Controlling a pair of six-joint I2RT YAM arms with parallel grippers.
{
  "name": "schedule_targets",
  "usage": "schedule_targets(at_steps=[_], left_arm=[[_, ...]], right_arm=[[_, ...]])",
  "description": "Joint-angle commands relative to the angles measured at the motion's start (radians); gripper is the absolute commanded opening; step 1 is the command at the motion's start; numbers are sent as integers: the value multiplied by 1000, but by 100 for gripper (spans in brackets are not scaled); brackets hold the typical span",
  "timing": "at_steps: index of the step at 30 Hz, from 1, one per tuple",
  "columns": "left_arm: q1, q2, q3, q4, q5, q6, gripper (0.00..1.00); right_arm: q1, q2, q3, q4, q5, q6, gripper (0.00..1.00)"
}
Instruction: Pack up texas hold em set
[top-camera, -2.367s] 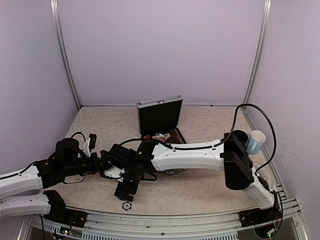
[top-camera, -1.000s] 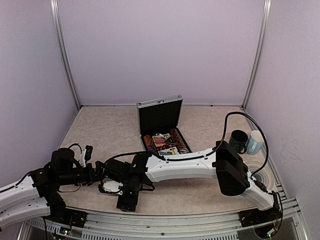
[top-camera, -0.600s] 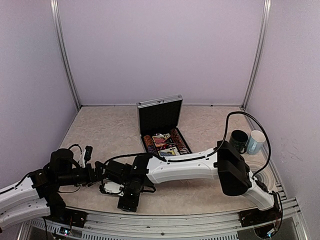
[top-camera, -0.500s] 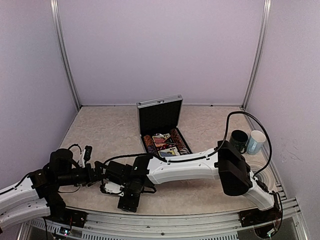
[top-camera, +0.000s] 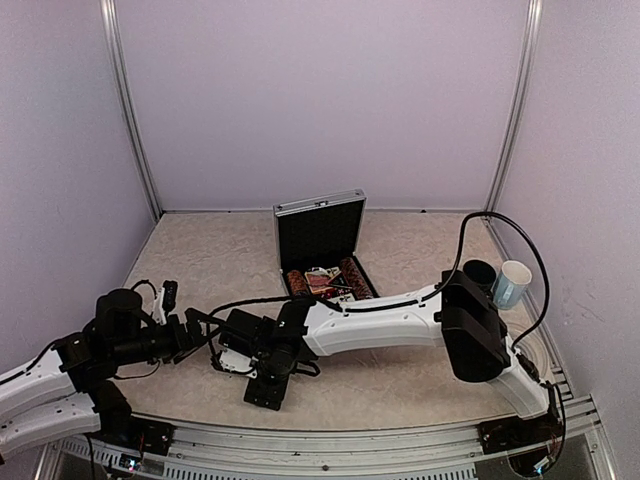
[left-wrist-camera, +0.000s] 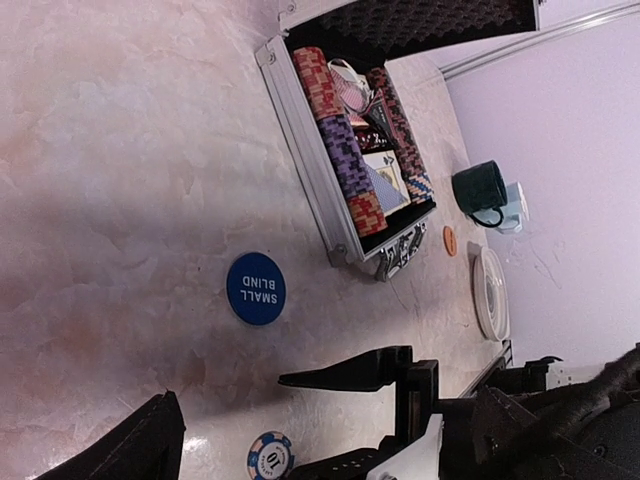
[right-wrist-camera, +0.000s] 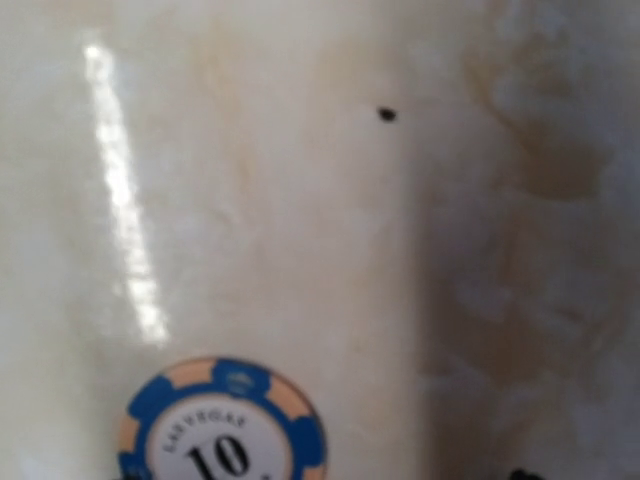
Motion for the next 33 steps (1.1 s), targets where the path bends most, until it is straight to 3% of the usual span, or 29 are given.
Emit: schedule_targets(at_steps=[1,11,17,25,33], left_arm=[[29,-16,51,-28,-156,-33,99],[29,-26,65,-49,-169,-42,99],[29,-9,81,-51,-168,-49,99],[29,-45,91,-94,-194,-48,99],[29,-49,89,-99,-185,-35,99]], right_arm=[[-2,-19,-69,-126,-10,-142,81],[6,8,-57,-110,-106,-192,83],[23,19,-34,-107,-105,-210,75],[22,-39,-71,-34,-192,-202,90],[21,-43,-38,-11,-144,-148,91]])
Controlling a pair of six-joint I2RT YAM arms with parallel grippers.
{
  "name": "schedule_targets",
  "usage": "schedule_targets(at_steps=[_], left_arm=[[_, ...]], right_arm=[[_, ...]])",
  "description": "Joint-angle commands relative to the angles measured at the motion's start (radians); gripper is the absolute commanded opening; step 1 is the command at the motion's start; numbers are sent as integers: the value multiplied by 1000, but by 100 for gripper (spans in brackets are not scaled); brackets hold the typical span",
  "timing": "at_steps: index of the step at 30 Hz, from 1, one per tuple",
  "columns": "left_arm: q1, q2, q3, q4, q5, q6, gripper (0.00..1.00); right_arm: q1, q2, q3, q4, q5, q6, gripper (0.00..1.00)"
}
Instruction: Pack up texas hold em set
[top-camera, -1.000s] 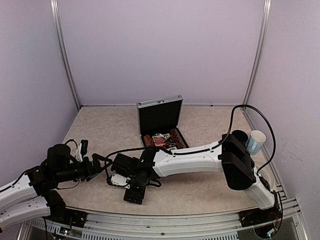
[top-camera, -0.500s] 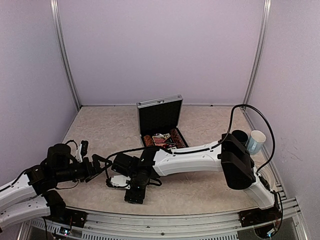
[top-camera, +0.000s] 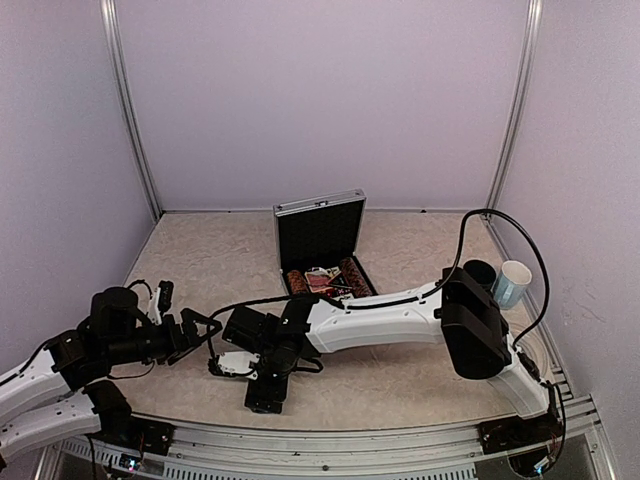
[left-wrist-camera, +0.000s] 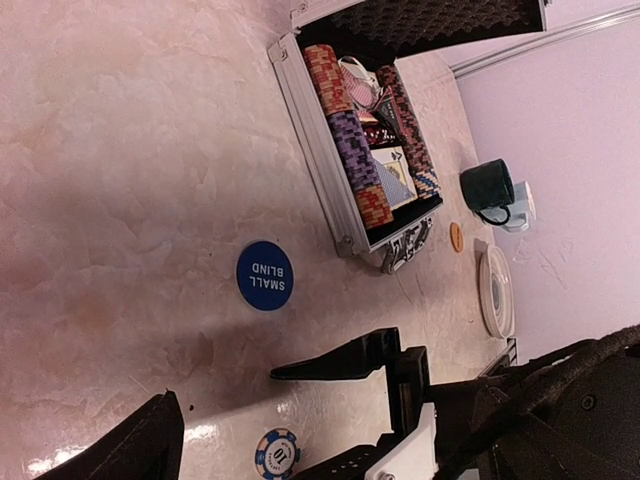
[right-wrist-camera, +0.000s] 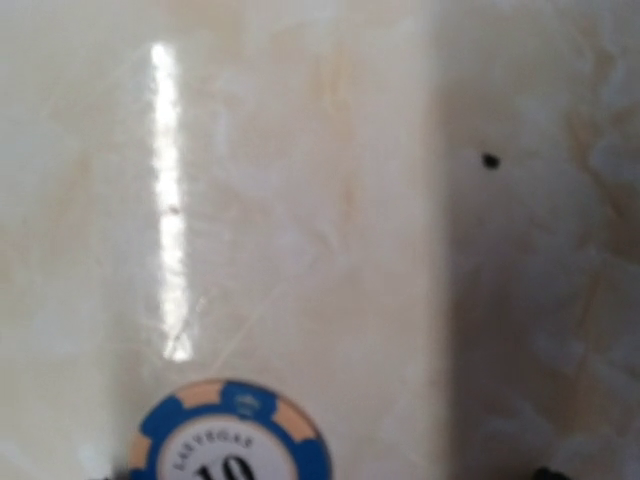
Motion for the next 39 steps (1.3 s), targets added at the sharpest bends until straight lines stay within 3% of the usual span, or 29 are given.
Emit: schedule_targets(at_steps=[1,7,17,27,34,37,39], left_arm=[[28,-14,38,25,-163,-31,99],[28,-21,31,28,-163,-33,99],[28,-10,28,35,-163,-27,99],[28,34,23,73,-155,-25,99],[28,18,7,71,-155,-36,99],[28,7,4,62,-155,-36,99],[28,3,4,58,-155,-37,99]], right_arm=[[36,-38,-4,-75,-12,-24,91],[30,-19,16,-109,-153,-40,90],[46,57,43,-129,-92,-46,81],[98,80,34,-175,-30,-90,79],[113,103,27,-176,-15,-89,72],[113,112,28,-178,-10,-90,60],[114,114,29,-180,-15,-92,59]])
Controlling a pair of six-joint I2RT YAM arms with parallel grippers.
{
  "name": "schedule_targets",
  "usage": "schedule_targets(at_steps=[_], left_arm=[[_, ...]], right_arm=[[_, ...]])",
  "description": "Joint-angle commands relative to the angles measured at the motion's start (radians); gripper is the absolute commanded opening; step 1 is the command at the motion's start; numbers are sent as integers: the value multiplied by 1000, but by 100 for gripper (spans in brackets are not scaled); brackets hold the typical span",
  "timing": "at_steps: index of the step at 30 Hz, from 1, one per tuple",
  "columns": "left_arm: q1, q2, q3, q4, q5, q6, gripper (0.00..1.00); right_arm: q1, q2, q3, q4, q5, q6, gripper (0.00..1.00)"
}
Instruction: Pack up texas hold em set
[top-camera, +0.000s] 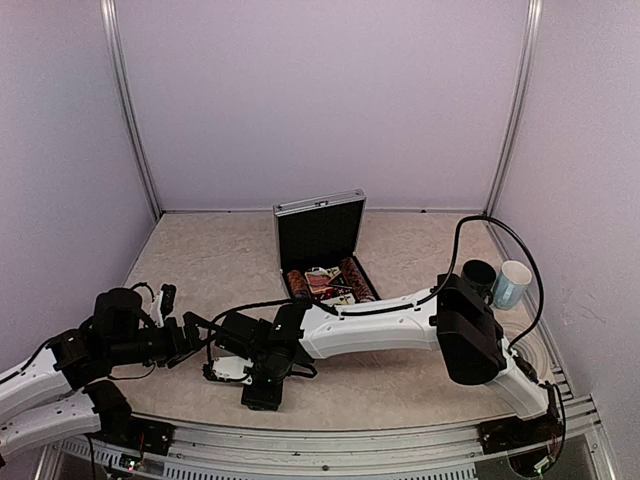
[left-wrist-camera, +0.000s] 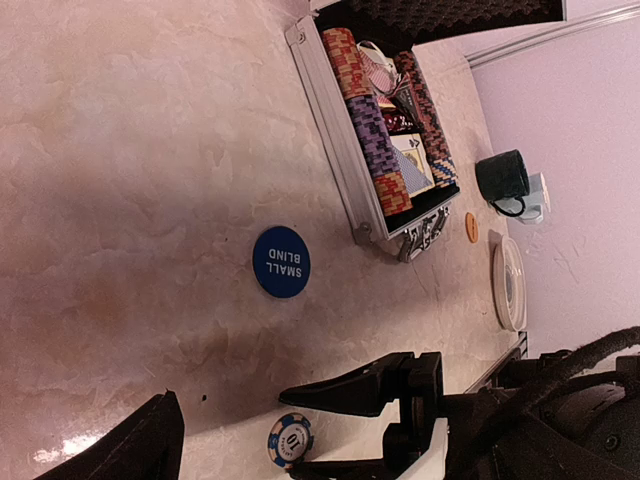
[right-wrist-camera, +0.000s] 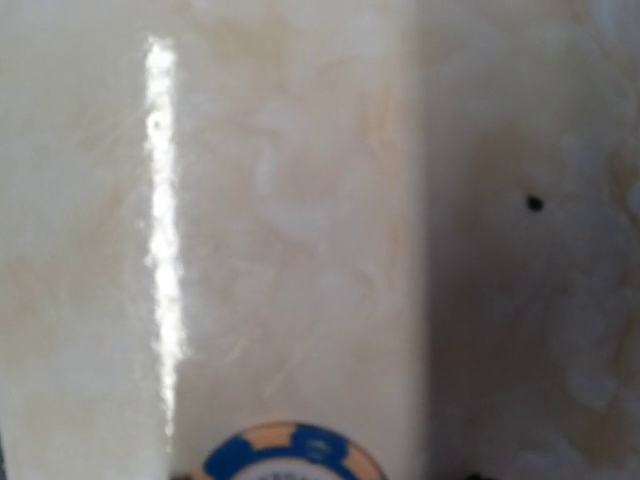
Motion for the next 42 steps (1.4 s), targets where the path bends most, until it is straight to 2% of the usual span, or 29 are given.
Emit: schedule_targets(at_steps=[1,4,7,10,13,20,37,42], left_arm=[[28,-18,7,75,-160,-42,99],[28,-15,7,77,-160,-43,99],[28,-8,7,85,-160,-42,99],[28,2,10,90,-160,-39,99],[28,13,11,97,-160,-36,99],[28,42,11,118,-160,-31,99],[28,115,-39,218,-90,-12,99],[28,136,-30,224,-91,-10,99]], right_arm=[[87,77,-28,-133,-44,-93,59],[88,81,-32,-130,-47,-98,58],[87,86,-36,-123,-41,-96,49],[87,88,-49,-116,-26,-92,46],[83,78,-72,-96,-1,-90,37],[55,19,-111,-40,1,-75,33],[-27,-215,-190,89,17,-68,35],[-30,-183,-163,74,-46,-62,55]])
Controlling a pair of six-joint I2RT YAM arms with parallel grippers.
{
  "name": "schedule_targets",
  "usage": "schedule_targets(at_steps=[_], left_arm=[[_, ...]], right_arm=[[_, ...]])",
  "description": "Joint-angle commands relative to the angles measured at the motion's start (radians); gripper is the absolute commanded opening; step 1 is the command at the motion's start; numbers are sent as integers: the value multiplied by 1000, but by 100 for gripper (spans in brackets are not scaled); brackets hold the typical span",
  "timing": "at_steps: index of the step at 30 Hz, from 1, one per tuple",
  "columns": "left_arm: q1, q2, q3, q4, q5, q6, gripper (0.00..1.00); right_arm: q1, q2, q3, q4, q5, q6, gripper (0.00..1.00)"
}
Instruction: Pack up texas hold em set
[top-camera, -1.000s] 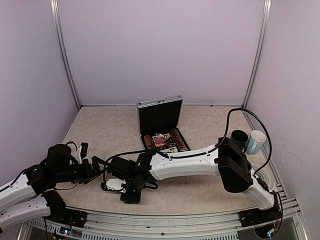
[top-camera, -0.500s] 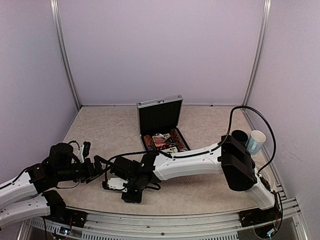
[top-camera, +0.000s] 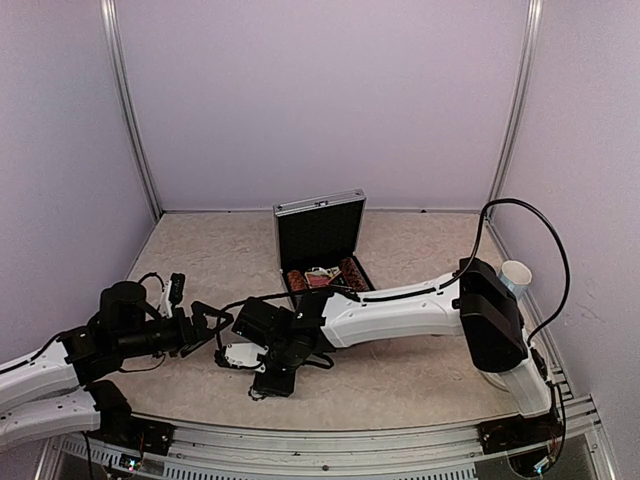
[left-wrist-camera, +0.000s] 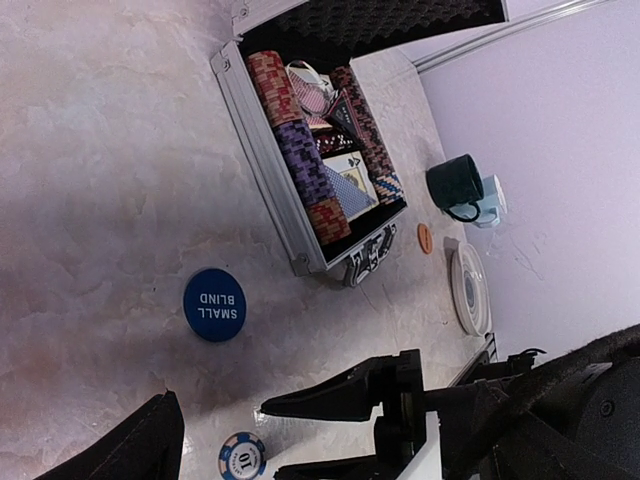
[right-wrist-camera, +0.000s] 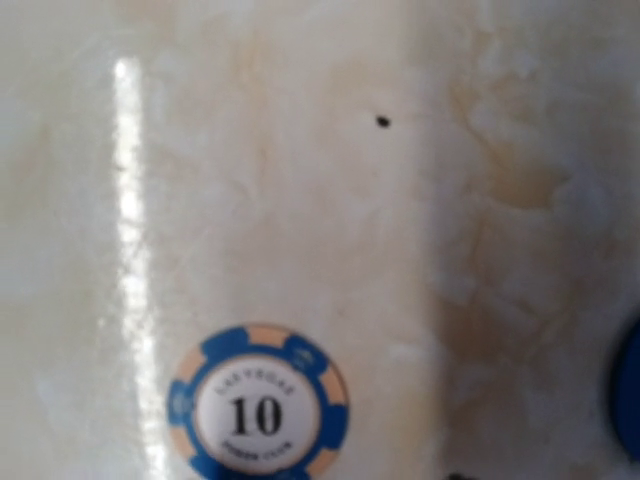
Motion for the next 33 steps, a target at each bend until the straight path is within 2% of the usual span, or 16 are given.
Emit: schedule_targets(at_steps=[1,5,8,20,23,26,33], left_arm=[[29,15,-12,-19,-149,-17,99],[31,-20,-5,-55,-190,-21,99],[32,-49,-6,-77,-203,-22,99],[39,-80,-3,-125,-204,2,99],[40,-87,-3,-130,-203,3,99],[43,-93,-1,-144,-238,1,99],[45,-137,31,-262,-371,-47,99]], right_arm=[[15,-35,23,-53,-80,-38,58],[21,27,59,-73,-85,-40,69],[24,68,92,-89,-81,-37,73],[47,161,163,-144,-84,-24,81],[57,180,166,-158,-61,-25,76],[71,196,167,-186,-30,-29,63],[89,192,140,-205,-11,-34,47]])
